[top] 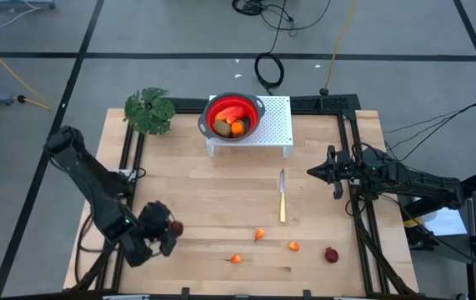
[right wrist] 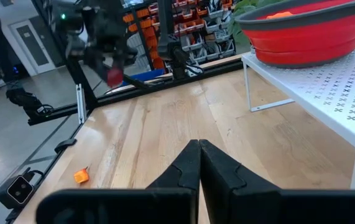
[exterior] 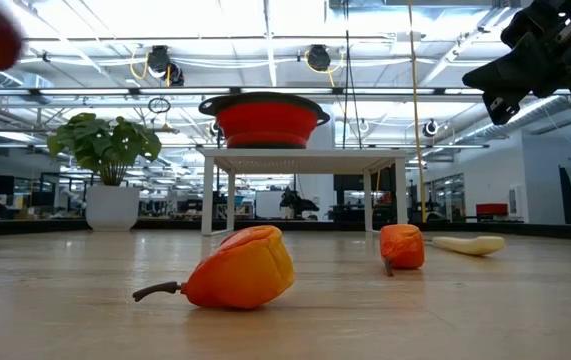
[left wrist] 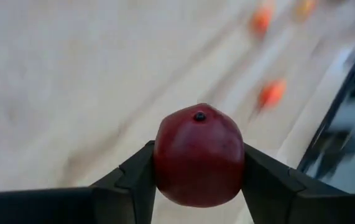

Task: Pick & Place Fruit
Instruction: Put the left red pomegranate into the red strainer bowl on the shelf

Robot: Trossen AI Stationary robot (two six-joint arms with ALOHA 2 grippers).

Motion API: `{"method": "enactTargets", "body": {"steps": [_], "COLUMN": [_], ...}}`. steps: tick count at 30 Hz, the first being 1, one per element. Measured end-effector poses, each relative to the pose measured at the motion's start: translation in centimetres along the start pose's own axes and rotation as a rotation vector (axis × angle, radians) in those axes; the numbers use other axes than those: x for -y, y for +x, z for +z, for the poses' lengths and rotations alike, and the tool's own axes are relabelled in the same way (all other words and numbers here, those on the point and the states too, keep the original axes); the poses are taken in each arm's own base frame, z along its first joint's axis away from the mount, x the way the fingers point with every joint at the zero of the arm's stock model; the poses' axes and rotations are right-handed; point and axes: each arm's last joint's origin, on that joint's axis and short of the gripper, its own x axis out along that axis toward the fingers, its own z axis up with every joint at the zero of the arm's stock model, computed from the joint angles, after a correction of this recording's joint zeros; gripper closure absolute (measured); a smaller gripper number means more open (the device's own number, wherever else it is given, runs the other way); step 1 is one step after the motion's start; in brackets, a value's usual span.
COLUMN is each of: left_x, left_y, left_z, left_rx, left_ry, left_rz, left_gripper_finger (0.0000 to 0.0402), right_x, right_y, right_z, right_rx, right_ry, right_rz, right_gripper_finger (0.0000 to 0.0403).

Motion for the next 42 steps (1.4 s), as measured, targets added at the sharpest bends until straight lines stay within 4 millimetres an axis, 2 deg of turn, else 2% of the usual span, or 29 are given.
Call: {"method": "enactTargets", "body": {"steps": [5,11,28,35,42], "left_x": [-0.3,-0.3,1.6,2.4,2.4], "left_y": [-1.9,-3.2,-3.8,-4.2,-4.2], "left_z": [2.2,4.3,10.3,11.9,12.5], "left_rx": [0.25,0.409,0.498,0.508,0.529], "left_ry": [-0.068,-0.191,-0.812,-0.873,-0.882], "left_rz": [-0.083,-0.171,-0.499,-0.611,-0.621], "left_gripper_finger": [0.0205,0.0205,0.0204,0.0204,0.0204], "right_x": [0.0,0.0,0.0,0.0,0.0], "right_y": [0.0,0.0,0.0,0.0,0.0], "right_z": [0.0,0.0,0.0,0.0,0.0], "right_rx": [0.0,0.0,0.0,0.0,0.0], "right_ry": [0.0,-0.001,-0.008,-0.008,-0.008], "right_rz": [0.0,0.0,0.0,0.0,0.0], "right_gripper_finger": [0.0403,0.0403,0.0403,0.0403,0.0403]}}
